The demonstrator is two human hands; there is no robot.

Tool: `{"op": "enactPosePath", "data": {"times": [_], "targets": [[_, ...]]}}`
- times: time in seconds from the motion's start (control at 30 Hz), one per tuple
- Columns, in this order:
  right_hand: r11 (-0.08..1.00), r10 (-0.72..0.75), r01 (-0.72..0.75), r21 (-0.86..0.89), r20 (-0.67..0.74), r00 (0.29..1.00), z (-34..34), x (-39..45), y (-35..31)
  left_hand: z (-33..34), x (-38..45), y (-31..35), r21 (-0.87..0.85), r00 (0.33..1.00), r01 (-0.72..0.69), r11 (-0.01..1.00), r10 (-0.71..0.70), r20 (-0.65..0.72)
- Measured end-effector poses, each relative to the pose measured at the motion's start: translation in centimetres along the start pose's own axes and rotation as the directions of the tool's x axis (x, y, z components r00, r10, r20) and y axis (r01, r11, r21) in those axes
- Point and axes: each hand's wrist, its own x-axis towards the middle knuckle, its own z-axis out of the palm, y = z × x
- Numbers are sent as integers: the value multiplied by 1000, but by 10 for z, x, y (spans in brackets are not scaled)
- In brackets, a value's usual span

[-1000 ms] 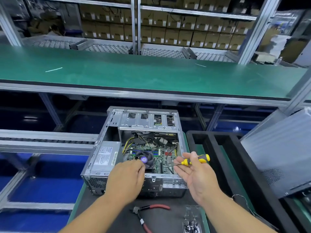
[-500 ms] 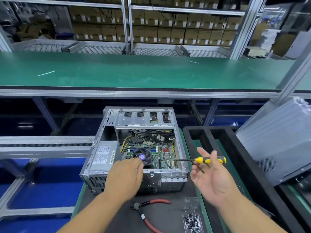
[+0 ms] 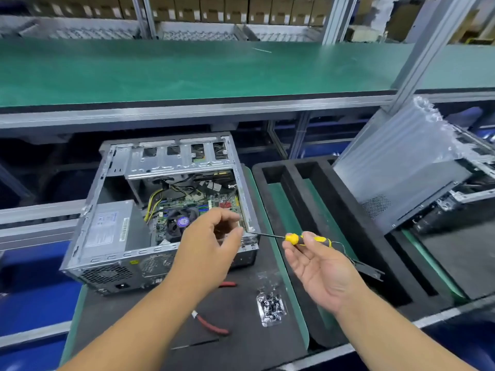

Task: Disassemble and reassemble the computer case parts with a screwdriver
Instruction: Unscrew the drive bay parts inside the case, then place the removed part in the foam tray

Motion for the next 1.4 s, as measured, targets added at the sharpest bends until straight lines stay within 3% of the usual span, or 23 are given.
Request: {"op": "enactPosePath", "data": {"times": [0.23, 0.4, 0.5, 0.67, 0.77, 0.9, 1.0, 1.13, 1.2, 1.27, 1.33, 1.4], "targets": [[991, -105, 113, 73, -113, 988, -37, -12, -32, 65, 7, 40, -86, 982, -62, 994, 76, 175], [969, -129, 169, 182, -211, 969, -76, -13, -67, 118, 17, 48, -71, 963, -17, 997, 35, 269], [925, -104, 210, 317, -320, 942, -106, -12, -88, 157, 25, 42, 34, 936, 20, 999, -31, 350], [847, -40, 272, 457, -456, 889, -159, -14, -127, 234, 34, 34, 273, 838, -98, 957, -69, 541], [828, -14, 283, 484, -487, 873, -185, -14, -147, 287, 34, 35, 419, 775, -300, 857, -37, 631], [829, 31, 248, 502, -484, 874, -212, -8, -167, 347, 33, 32, 551, 657, -626, 552, -9, 754], [844, 58, 206, 495, -466, 883, -225, 0, -177, 373, 30, 24, 580, 596, -725, 371, -85, 799], [863, 86, 151, 482, -436, 896, -235, 9, -189, 388, 36, 21, 586, 582, -759, 283, -107, 806], [870, 96, 127, 476, -416, 904, -237, 12, -195, 385, 44, 26, 591, 591, -749, 300, -101, 800], [872, 100, 115, 477, -401, 911, -237, 15, -204, 373, 54, 33, 638, 664, -666, 387, -83, 743], [869, 111, 101, 484, -389, 914, -235, 18, -213, 350, 66, 42, 661, 791, -438, 609, -88, 605], [864, 134, 78, 498, -376, 917, -228, 22, -219, 316, 83, 54, 554, 893, -110, 825, -163, 419]]}}
